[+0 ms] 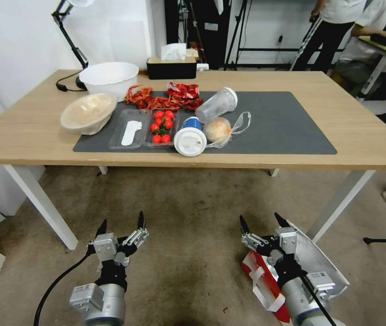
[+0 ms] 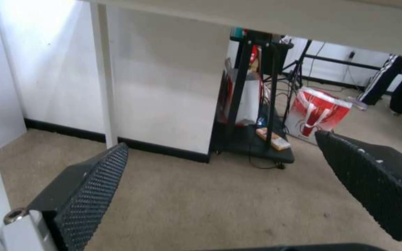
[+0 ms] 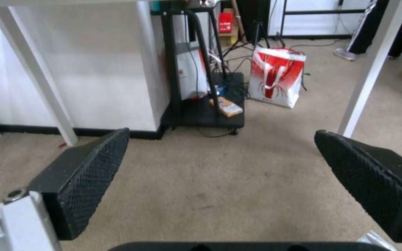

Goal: Pick up the food delivery bag from the floor and place it on the table.

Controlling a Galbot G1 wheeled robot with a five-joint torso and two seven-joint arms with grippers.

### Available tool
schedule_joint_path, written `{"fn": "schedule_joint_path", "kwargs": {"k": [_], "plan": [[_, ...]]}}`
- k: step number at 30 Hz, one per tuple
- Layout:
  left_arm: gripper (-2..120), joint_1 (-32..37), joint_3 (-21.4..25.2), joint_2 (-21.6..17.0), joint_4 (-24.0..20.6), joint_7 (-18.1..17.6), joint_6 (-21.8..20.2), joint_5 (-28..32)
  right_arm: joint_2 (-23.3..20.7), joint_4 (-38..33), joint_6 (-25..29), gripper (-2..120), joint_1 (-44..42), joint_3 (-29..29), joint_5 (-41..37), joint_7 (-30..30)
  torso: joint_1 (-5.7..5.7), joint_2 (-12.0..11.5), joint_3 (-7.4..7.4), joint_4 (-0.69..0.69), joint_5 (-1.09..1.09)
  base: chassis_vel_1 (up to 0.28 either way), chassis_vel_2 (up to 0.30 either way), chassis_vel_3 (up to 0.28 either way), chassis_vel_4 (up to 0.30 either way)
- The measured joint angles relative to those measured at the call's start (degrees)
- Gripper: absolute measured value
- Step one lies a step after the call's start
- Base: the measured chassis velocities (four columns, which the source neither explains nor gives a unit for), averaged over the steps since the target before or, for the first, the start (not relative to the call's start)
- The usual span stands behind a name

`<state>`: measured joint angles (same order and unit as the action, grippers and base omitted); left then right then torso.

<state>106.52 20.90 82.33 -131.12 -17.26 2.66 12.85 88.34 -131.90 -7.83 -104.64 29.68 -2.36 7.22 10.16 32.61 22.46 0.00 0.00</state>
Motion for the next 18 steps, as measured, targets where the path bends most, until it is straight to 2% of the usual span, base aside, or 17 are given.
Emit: {"fn": "schedule_joint_path", "kwargs": {"k": [18], "plan": [[100,0.1,-0.1,0.1,0.2,0.1,0.1,-0.5,0.0,0.4,0.1,100,0.1,0.1,-0.1,0.1,-1.54,-4.0,-2.46,0.0,0.0,0.0,0.0,0.0,0.0]]}}
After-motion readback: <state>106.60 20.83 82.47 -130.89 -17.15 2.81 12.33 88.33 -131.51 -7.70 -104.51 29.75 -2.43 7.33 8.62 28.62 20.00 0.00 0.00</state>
